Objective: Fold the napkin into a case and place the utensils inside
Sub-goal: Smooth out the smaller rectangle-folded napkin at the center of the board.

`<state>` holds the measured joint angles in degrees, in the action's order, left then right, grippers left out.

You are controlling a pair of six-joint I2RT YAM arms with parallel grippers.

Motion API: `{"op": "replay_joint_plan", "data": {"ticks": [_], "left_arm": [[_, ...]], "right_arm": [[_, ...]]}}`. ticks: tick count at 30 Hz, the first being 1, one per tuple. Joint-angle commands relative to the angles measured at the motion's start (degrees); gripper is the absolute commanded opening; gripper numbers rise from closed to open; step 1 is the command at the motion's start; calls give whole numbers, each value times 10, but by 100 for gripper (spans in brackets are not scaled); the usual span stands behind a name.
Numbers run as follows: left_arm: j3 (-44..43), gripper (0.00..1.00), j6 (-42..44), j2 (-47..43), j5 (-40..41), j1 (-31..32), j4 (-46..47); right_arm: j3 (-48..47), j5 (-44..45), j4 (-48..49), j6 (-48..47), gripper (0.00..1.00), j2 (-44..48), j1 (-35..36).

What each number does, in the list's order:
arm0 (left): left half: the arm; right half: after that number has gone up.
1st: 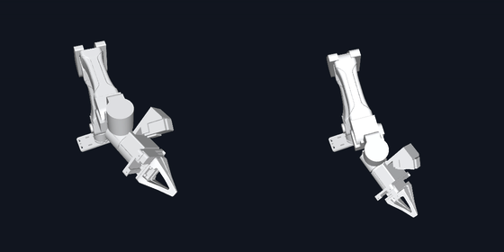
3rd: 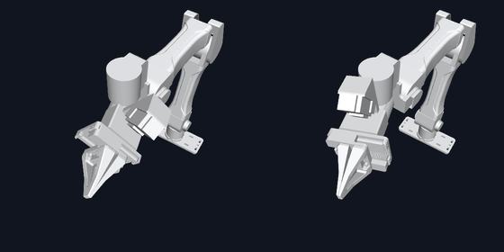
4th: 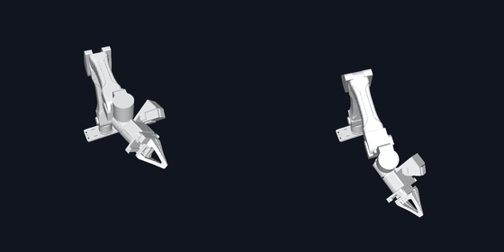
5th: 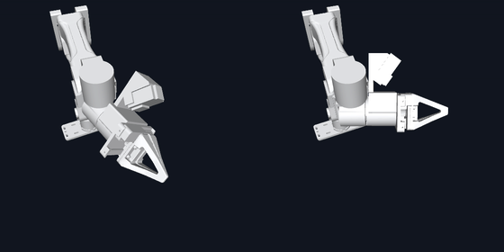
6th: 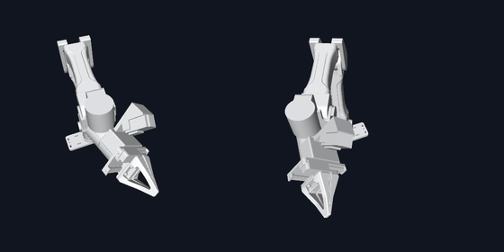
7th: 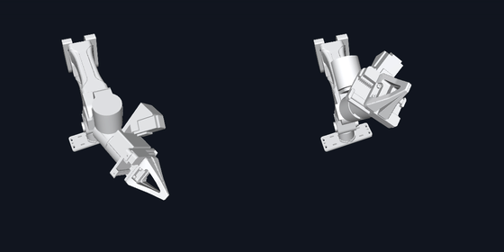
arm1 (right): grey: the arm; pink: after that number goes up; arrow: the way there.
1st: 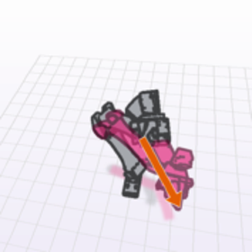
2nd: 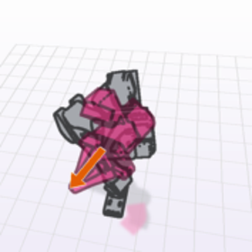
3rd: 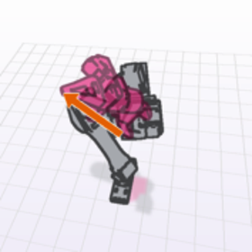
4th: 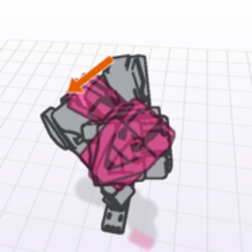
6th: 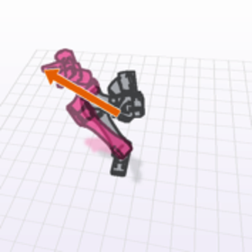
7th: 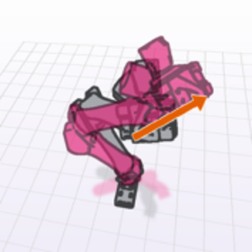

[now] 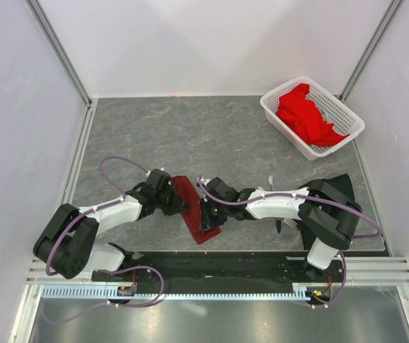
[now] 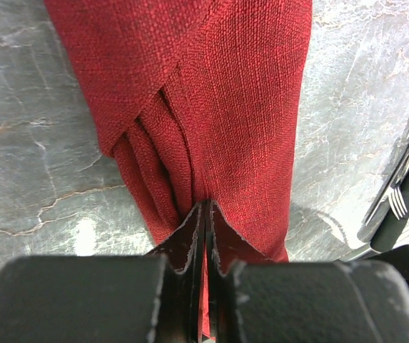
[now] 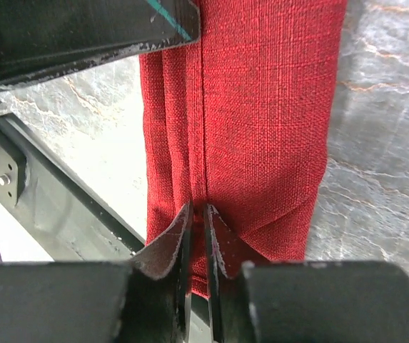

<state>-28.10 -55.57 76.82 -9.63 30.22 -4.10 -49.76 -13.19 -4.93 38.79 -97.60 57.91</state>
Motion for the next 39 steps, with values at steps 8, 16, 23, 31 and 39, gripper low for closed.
{"op": "replay_joint_plan", "data": {"ticks": [8, 16, 23, 31, 39], "left_arm": [[-61, 2, 57, -6, -11, -12, -42], [-123, 7, 59, -88, -13, -67, -116], [-139, 9, 105, -212, 35, -138, -217], [-144, 29, 112, -329, -14, -155, -281], [-127, 30, 79, -383, -68, -154, -275]], "right_arm": [[-88, 70, -125, -48, 22, 60, 3], [-84, 61, -94, -59, 25, 25, 4], [-165, 79, -154, -99, 30, -1, 4], [-302, 113, -246, -123, 48, -105, 13], [-349, 128, -267, -115, 59, -146, 33]]}}
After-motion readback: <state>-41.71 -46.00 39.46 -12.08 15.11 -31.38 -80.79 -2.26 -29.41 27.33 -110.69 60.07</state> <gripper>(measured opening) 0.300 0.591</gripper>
